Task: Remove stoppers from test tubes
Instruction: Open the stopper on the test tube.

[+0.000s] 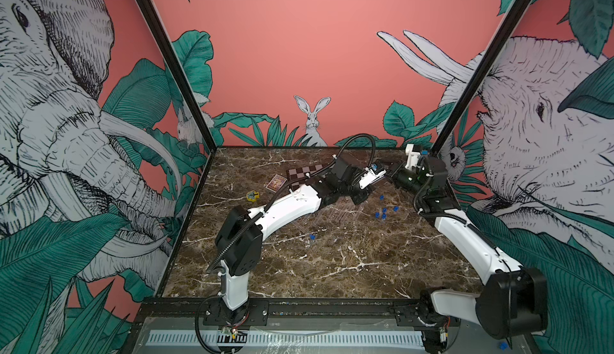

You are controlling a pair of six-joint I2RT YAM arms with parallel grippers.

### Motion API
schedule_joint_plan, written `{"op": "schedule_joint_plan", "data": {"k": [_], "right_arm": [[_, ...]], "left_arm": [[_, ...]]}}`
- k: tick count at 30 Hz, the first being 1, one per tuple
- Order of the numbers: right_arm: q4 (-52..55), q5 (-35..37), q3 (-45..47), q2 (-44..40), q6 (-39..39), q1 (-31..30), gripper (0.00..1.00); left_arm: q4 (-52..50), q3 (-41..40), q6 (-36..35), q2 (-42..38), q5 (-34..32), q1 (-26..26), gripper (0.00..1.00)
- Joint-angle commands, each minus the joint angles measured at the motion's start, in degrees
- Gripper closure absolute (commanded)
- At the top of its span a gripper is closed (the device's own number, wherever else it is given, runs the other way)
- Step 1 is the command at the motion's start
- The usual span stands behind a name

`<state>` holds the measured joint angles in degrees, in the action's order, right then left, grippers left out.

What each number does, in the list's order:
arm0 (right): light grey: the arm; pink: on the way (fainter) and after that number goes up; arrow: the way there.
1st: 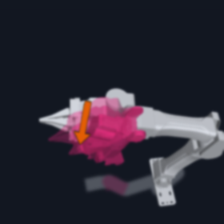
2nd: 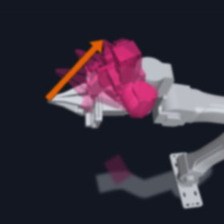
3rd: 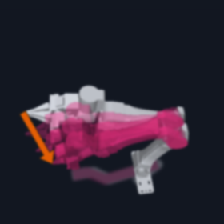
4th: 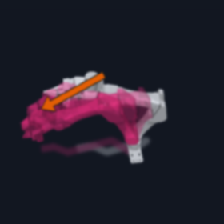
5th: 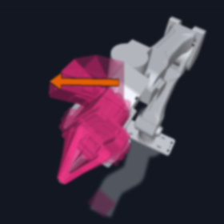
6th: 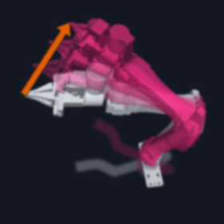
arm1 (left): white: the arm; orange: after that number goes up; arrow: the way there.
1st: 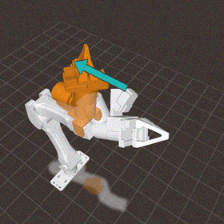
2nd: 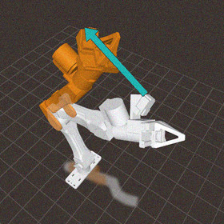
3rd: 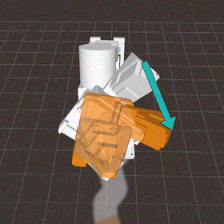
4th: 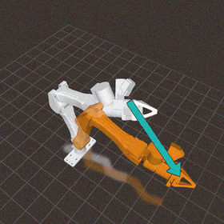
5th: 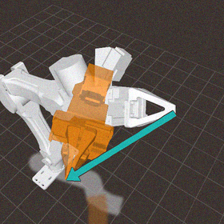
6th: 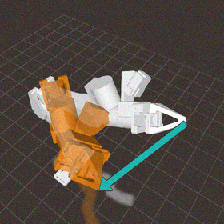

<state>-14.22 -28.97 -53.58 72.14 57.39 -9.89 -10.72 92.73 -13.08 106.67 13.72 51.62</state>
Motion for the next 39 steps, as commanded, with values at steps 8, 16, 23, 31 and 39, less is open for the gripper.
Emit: {"op": "schedule_joint_plan", "data": {"k": [8,16,23,31,39], "right_arm": [[-2.23,6.63,-2.54,-2.11,-0.51,1.59,1.00],[-13.34,2.77,-0.52,-1.21,12.27,4.98,1.00],[-14.83,2.02,1.38,0.13,13.19,5.76,1.00],[-0.69,5.94,-0.99,-3.78,-2.24,4.98,1.00],[3.89,9.20,-3.90,-7.00,-7.29,4.70,1.00]], "left_arm": [[-0.28,-1.62,0.51,-3.65,-0.71,-0.50,1.00],[2.63,-4.01,1.48,-2.35,-0.42,-0.99,1.00],[0.88,-3.52,0.38,-3.30,-1.18,-1.06,1.00],[-2.82,-1.02,-0.99,-5.11,-2.38,-1.00,1.00],[-2.70,-1.01,-0.03,-3.49,-2.03,-1.01,1.00]]}}
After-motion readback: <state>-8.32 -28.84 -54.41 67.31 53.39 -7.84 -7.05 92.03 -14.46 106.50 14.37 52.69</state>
